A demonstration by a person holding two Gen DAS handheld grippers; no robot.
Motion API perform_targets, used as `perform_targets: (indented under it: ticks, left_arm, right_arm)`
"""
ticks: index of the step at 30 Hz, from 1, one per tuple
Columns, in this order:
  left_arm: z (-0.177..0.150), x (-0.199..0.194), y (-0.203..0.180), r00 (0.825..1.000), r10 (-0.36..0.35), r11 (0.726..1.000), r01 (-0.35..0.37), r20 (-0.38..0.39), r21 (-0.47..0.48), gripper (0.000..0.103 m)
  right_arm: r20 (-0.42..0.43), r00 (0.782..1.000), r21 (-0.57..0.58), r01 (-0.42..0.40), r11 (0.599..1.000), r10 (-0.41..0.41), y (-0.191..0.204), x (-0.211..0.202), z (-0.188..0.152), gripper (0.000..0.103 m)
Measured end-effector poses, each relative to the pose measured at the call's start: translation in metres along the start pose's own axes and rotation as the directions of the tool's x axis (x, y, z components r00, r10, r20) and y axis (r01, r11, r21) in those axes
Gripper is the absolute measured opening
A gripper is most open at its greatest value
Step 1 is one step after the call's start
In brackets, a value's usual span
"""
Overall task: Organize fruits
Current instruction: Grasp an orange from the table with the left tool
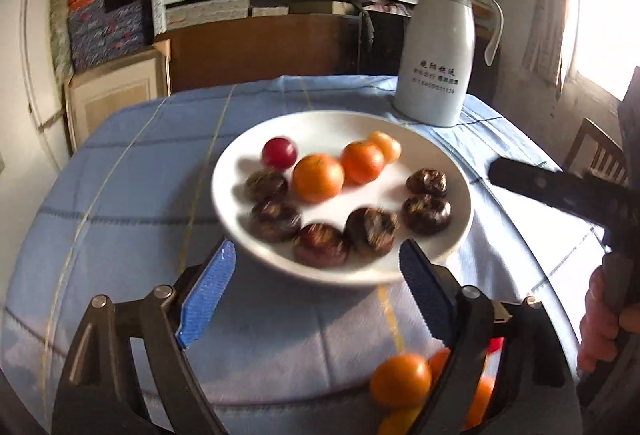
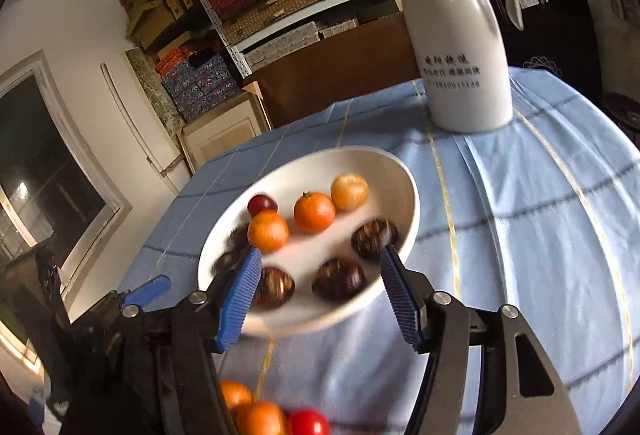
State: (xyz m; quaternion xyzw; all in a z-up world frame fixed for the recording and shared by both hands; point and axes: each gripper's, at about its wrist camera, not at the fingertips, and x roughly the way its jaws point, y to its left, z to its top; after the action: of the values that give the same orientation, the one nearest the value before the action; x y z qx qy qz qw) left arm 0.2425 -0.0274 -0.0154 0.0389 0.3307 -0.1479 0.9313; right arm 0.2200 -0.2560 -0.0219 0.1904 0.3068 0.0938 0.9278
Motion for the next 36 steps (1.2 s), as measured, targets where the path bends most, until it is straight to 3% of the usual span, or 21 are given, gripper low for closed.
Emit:
perform_targets:
  ticks: [4,7,14,18,20,24,27,31,33,35,36]
  left_arm:
    - [-0.018,-0.015,0.004,1.000,-0.006,1.000,0.006,-0.009,-0.016,0.083]
    - [-0.031,-0.027,-0.002,1.000,-0.009,1.000,0.009,-0.007,0.012,0.087]
    - [-0.051,-0.037,-0.021,0.998,-0.050,0.995,0.052,-0.027,0.083,0.088]
    - [-0.054,-0.022,-0.026,0.996,-0.004,0.993,0.014,-0.084,0.117,0.088]
    - [-0.053,-0.018,-0.018,0.995,-0.009,0.996,0.018,-0.101,0.083,0.092]
    - [-0.047,-0.024,0.014,0.994,0.093,0.995,-0.095,-0.064,-0.020,0.092]
    - [-0.047,-0.030,0.035,0.998,0.040,0.992,-0.045,-0.049,-0.121,0.091]
    - [-0.049,-0.030,0.023,0.999,0.025,0.998,-0.028,-0.043,-0.061,0.091]
    - [-0.051,-0.021,0.013,0.997,0.028,0.999,-0.029,-0.076,-0.013,0.081]
    - [-0.052,-0.015,0.009,0.994,0.012,1.000,-0.012,-0.107,-0.002,0.064]
    - [-0.052,-0.013,0.010,0.993,0.002,1.000,-0.003,-0.114,-0.009,0.062]
  right_arm:
    - [-0.012,1.000,-0.017,0.024,1.000,-0.025,-0.004,-0.013,-0.022,0.066]
    - [0.021,0.999,-0.014,0.032,0.999,-0.032,-0.007,-0.026,-0.026,0.071]
    - [0.037,0.999,0.023,0.035,0.999,-0.036,-0.018,-0.041,-0.037,0.072]
    - [0.041,0.999,0.018,0.035,0.999,-0.035,-0.018,-0.044,-0.039,0.072]
    - [0.041,0.999,0.015,0.034,0.999,-0.035,-0.018,-0.044,-0.040,0.072]
    - [0.046,0.998,0.022,0.030,0.999,-0.031,-0.018,-0.047,-0.041,0.073]
    - [0.048,0.999,0.022,0.025,0.999,-0.026,-0.018,-0.048,-0.042,0.073]
    - [0.044,0.999,0.003,0.022,1.000,-0.022,-0.014,-0.048,-0.044,0.073]
    - [0.040,0.999,-0.004,0.026,1.000,-0.025,-0.013,-0.047,-0.044,0.073]
    - [0.039,0.999,-0.004,0.026,1.000,-0.026,-0.013,-0.047,-0.044,0.073]
    - [0.039,0.999,-0.005,0.026,1.000,-0.026,-0.012,-0.048,-0.045,0.073]
